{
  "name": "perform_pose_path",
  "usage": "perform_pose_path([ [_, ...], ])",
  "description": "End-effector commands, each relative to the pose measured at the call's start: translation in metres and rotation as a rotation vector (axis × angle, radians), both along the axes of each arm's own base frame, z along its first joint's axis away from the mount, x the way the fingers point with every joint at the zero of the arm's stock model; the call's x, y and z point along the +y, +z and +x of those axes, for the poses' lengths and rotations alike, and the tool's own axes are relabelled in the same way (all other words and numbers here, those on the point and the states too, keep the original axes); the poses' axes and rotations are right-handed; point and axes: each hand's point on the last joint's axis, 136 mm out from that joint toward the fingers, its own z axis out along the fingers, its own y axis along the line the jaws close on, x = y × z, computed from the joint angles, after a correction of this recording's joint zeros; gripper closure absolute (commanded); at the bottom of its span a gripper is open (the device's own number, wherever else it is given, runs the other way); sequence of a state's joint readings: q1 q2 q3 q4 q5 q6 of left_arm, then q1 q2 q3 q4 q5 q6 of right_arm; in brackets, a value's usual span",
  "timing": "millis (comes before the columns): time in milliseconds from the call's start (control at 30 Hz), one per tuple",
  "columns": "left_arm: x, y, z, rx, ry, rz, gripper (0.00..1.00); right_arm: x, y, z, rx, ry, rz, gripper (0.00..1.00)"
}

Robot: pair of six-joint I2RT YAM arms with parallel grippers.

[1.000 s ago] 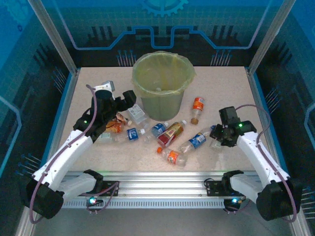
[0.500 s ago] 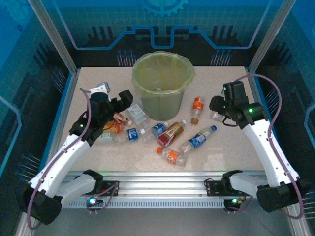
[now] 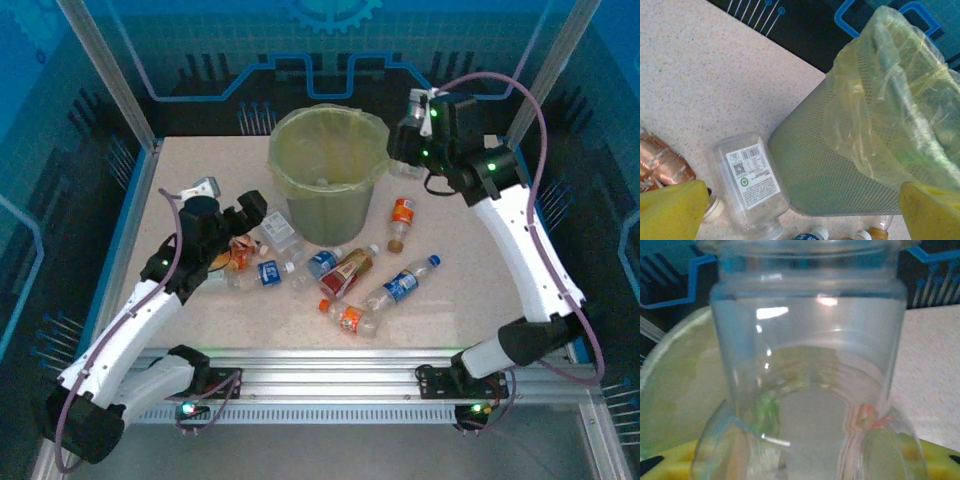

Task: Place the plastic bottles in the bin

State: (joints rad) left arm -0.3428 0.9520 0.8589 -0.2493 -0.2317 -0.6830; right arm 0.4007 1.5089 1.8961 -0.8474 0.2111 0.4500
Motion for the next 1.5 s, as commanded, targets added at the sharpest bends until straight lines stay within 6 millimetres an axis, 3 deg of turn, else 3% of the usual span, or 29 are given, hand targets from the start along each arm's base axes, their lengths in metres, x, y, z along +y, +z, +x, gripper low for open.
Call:
perform_pose_path([
  [0,0.005,0.005,-0.003,-0.019,0.024,-0.029,0.01,0.028,0.022,0.01,-0.063,0.105,-0.015,0.74],
  [233,0.01,0.004,-0.008,-0.046,0.033,-0.031,0.01,0.078,0.042,0.049,-0.128,0.237,-0.047,0.73],
  [433,0.008,0.002,-0.007,-0.028,0.022,-0.026,0.01,0.128,0.029,0.073,-0.131,0.374,-0.031,0.73],
  [600,0.009,-0.001,-0.008,-0.014,0.021,-0.017,0.01,0.155,0.011,0.085,-0.138,0.444,-0.032,0.71],
  [1133,0.018,-0.008,-0.025,0.006,0.034,0.008,0.01,0.184,-0.074,0.11,-0.021,0.54,-0.128,0.72],
  [1367,0.023,-0.007,-0.028,0.004,0.05,0.026,0.01,0.183,-0.095,0.121,0.0,0.521,-0.171,0.71],
  [1467,0.024,-0.004,-0.029,0.002,0.053,0.031,0.01,0.184,-0.118,0.127,0.035,0.519,-0.201,0.71],
])
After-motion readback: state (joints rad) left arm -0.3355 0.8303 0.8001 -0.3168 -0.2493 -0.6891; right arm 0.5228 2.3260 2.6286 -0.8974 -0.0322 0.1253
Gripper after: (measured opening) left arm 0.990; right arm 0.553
